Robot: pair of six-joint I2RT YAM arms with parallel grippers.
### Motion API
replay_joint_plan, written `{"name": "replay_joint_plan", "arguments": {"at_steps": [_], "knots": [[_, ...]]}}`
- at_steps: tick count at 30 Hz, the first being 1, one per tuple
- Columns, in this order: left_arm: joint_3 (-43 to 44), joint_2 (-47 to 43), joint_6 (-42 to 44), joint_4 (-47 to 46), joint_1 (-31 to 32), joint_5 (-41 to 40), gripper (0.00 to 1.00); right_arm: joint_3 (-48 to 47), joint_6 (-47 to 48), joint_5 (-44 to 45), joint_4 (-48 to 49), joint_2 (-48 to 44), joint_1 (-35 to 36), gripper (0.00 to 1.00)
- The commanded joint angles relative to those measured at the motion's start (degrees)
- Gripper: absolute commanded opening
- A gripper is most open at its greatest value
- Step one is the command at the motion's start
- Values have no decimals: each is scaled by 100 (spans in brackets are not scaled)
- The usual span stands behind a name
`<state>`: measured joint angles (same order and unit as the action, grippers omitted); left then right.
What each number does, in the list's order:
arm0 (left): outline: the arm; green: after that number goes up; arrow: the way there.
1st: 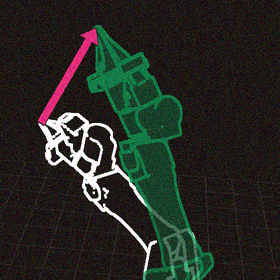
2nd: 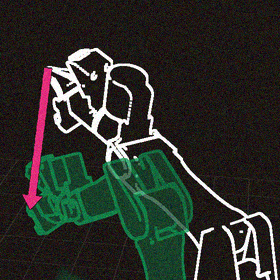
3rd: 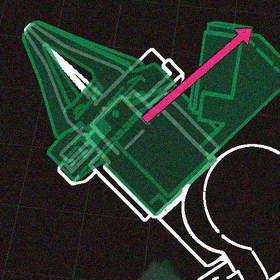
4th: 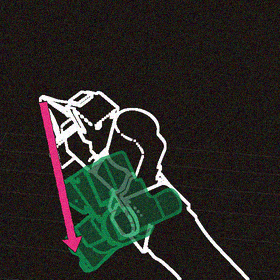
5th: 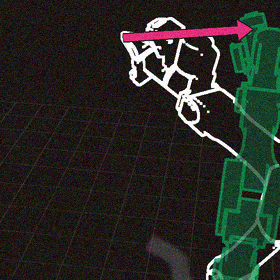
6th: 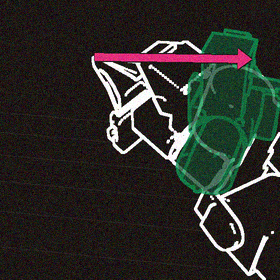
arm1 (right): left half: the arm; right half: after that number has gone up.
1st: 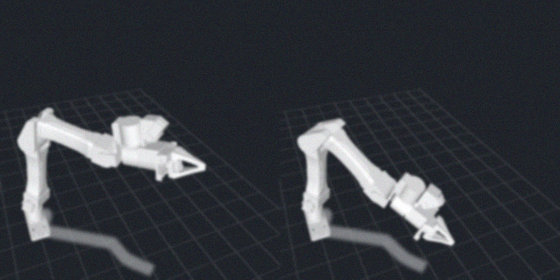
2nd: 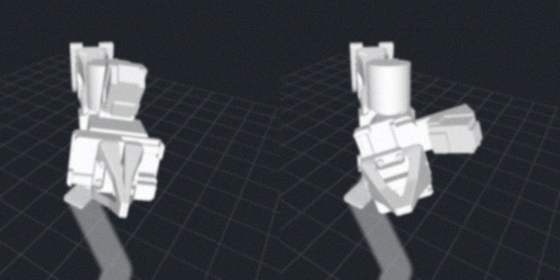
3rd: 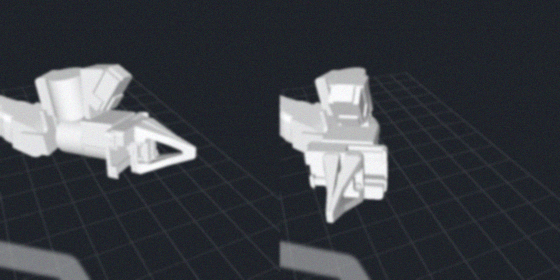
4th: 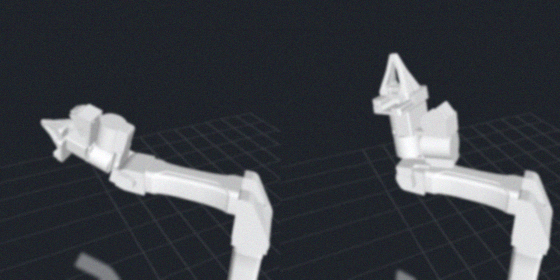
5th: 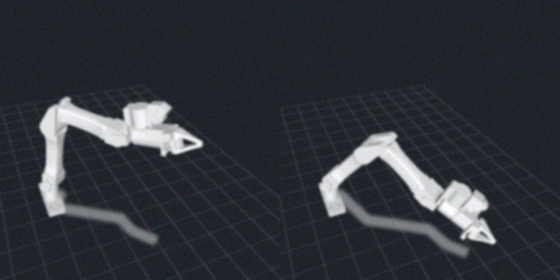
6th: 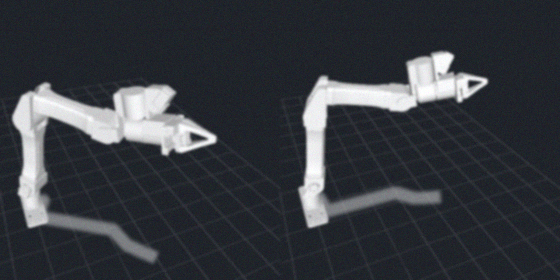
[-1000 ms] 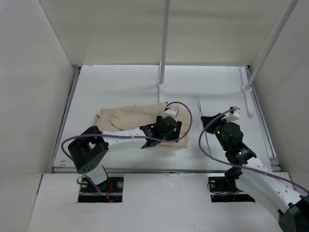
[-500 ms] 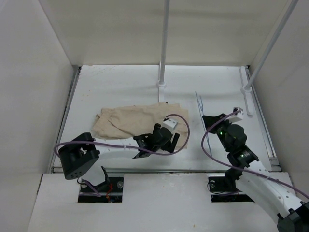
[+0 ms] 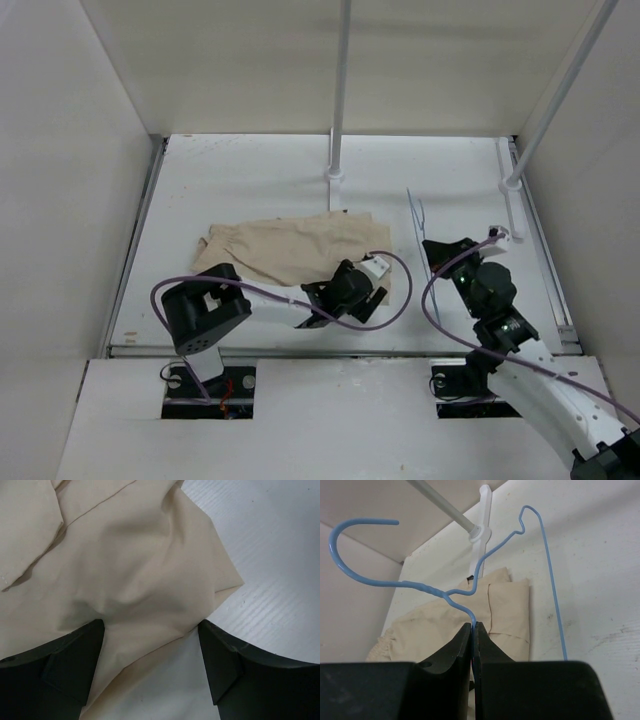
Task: Place the trousers on the hanger
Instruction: Place trousers on hanger
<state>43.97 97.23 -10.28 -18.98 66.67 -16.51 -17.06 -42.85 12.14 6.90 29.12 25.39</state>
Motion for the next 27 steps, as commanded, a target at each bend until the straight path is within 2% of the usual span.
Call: {"name": "replay_joint_plan", "arguments": {"at_steps": [1,2,3,4,5,7,14,21,27], "knots": [[209,173,123,-88,-54,60,69,36,-197,-159,356,-74,-47,6],[183,191,123,-140,-28,69,64,62,-232,-177,417,-39,-47,6],[174,217,123,-176,-19,78,53,106,-276,-203,479,5,-38,6],[174,235,123,-185,-19,113,38,159,-346,-230,575,66,-21,6],[156,226,114,-202,-27,122,29,220,-425,-256,698,154,-21,6],[78,52,1,-237,-54,131,14,308,-575,-274,944,330,-21,6],[-371,-1082,-465,-712,-141,245,12,317,-681,68,1630,1007,269,5],[-503,-1619,-747,-826,-186,544,12,247,-672,499,2104,1429,673,5],[-608,-2058,-782,-1011,-115,491,12,106,-830,746,2368,1904,902,5]]}}
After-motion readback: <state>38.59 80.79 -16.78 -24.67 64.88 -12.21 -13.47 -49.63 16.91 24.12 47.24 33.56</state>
